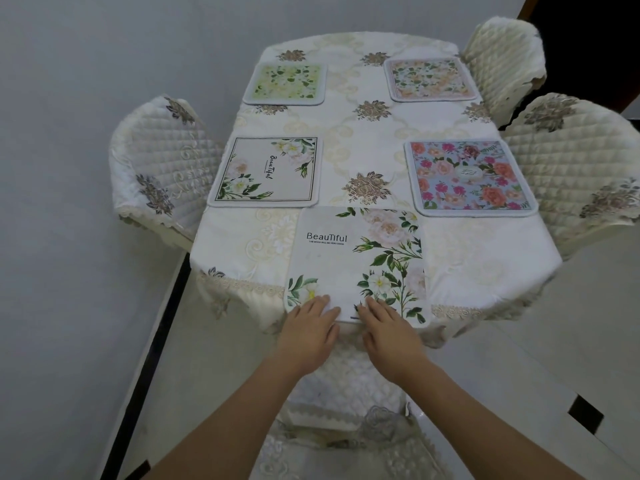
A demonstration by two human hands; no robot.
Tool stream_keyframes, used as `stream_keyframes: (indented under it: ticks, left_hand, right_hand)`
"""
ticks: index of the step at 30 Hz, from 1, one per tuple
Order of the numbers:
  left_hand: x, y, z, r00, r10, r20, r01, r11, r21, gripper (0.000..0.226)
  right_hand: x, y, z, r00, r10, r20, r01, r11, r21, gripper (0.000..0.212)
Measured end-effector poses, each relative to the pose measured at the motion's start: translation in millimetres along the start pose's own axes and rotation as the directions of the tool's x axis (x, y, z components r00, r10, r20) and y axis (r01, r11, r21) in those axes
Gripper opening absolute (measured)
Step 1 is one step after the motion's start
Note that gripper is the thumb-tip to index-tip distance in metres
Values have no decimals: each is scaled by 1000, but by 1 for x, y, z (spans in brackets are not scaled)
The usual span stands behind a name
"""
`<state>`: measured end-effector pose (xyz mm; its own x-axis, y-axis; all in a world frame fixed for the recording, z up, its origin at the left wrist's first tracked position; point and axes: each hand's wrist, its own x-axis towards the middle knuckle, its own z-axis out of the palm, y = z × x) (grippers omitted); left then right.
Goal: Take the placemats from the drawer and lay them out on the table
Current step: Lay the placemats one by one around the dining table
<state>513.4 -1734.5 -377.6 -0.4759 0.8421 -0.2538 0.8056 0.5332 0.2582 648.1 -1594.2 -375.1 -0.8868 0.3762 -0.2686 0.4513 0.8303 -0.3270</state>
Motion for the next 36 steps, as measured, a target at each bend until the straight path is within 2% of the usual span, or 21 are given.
stream_keyframes:
  ticks: [8, 13, 15, 19, 26, 31, 36]
  left_hand:
    - [-4, -20, -3, 999, -51, -18, 50, 998, -41, 48]
    - [-4, -15, -8, 995, -94, -36, 93, 995, -31, 66]
    - [2, -4, -8, 998, -63, -15, 63, 998, -23, 60]
    - [17, 20, 0, 998, 55, 41, -55, 998, -7, 48]
    - [32, -1, -6, 998, -43, 44, 41, 999, 36, 50]
    - [57, -16, -16, 994, -105, 42, 105, 994, 7, 52]
    - [88, -26, -26, 991, -127, 28, 126, 992, 32, 54]
  right_hand:
    - [-17, 35, -12, 991, 125, -40, -125, 992, 2, 55]
    - [-23, 45, -20, 984, 175, -34, -175, 985, -5, 55]
    - [-17, 35, -20, 988, 151, -30, -151, 988, 16, 54]
    - [-6, 11, -9, 1000, 12, -2, -12, 999, 53, 52]
    - [11, 37, -15, 988, 143, -54, -140, 988, 62, 53]
    - [37, 52, -30, 974, 221, -53, -217, 973, 80, 53]
    - [74, 68, -44, 964, 252, -88, -243, 965, 97, 52]
